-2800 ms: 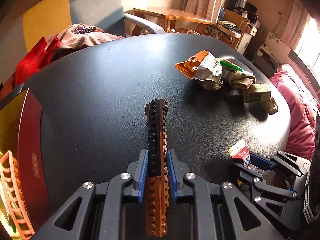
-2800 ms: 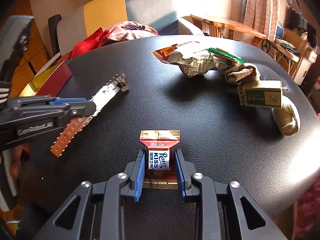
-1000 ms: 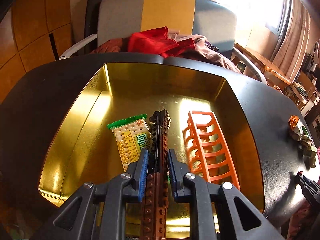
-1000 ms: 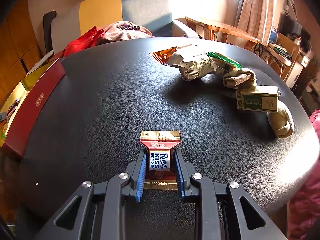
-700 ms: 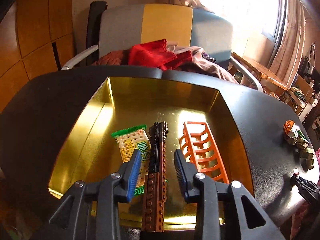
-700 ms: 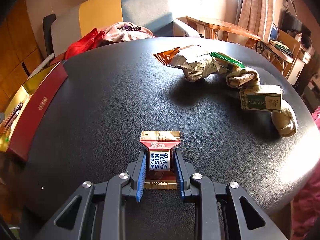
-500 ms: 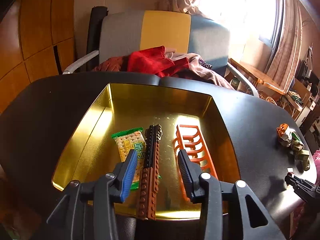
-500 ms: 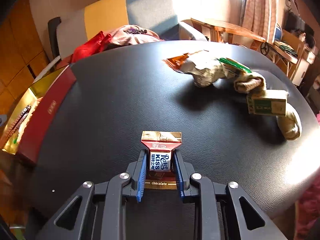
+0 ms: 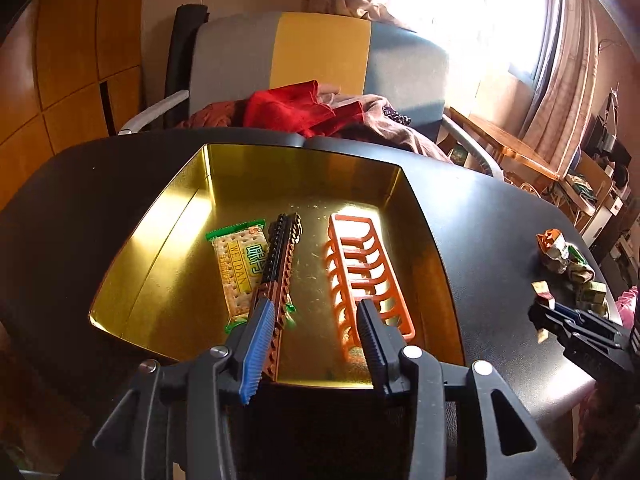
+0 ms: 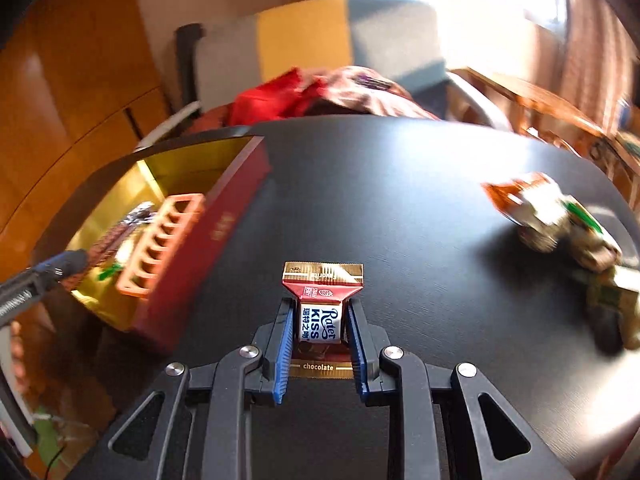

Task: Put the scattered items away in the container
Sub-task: 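Carry the Rocky Kiss box into the gold tray and open the right tool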

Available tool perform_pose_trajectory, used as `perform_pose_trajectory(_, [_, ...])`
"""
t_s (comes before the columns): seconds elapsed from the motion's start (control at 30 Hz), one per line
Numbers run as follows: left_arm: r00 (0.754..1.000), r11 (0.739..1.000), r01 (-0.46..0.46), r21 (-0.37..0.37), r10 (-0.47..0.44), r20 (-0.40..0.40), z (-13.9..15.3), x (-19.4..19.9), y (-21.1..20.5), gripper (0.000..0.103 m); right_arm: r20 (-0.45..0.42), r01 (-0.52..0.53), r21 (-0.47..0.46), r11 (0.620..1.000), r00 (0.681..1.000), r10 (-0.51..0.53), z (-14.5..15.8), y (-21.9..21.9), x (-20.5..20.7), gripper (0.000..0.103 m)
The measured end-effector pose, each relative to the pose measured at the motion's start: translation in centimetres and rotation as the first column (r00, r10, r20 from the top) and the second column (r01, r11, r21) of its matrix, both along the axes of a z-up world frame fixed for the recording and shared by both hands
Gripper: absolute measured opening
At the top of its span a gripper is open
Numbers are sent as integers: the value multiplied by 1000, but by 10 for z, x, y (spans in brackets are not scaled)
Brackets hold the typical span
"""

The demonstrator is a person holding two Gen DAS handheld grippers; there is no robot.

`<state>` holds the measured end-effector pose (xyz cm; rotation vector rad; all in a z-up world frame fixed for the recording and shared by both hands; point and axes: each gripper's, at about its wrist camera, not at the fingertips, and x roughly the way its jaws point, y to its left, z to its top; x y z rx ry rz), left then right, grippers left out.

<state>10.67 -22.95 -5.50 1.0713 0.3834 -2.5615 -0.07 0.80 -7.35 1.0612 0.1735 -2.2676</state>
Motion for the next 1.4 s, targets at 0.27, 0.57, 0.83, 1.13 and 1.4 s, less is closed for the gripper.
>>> perform_pose_trajectory(0.27, [1000, 1000, -21, -7, 21, -6, 3, 9, -1, 43, -30, -137, -5, 991, 990, 137, 12, -57, 21, 26])
perform_pose_trajectory(0.57, [998, 998, -63, 25, 64, -13, 2, 31, -11, 43, -43, -232, -40, 972, 972, 230, 27, -104, 25, 26])
perform_pose_trajectory(0.83, [994, 993, -102, 56, 103, -19, 0, 51, -20, 43, 24, -283, -26, 959, 959, 284, 13, -159, 14, 26])
perform_pose_trajectory(1.13, [993, 993, -117, 17, 117, 2, -5, 52, -21, 43, 67, -277, -7, 961, 959, 276, 5, -189, -2, 28])
perform_pose_trajectory(1.4, [995, 993, -90, -76, 93, 35, -10, 42, -7, 43, 45, -252, -40, 967, 966, 254, 15, -176, -2, 28])
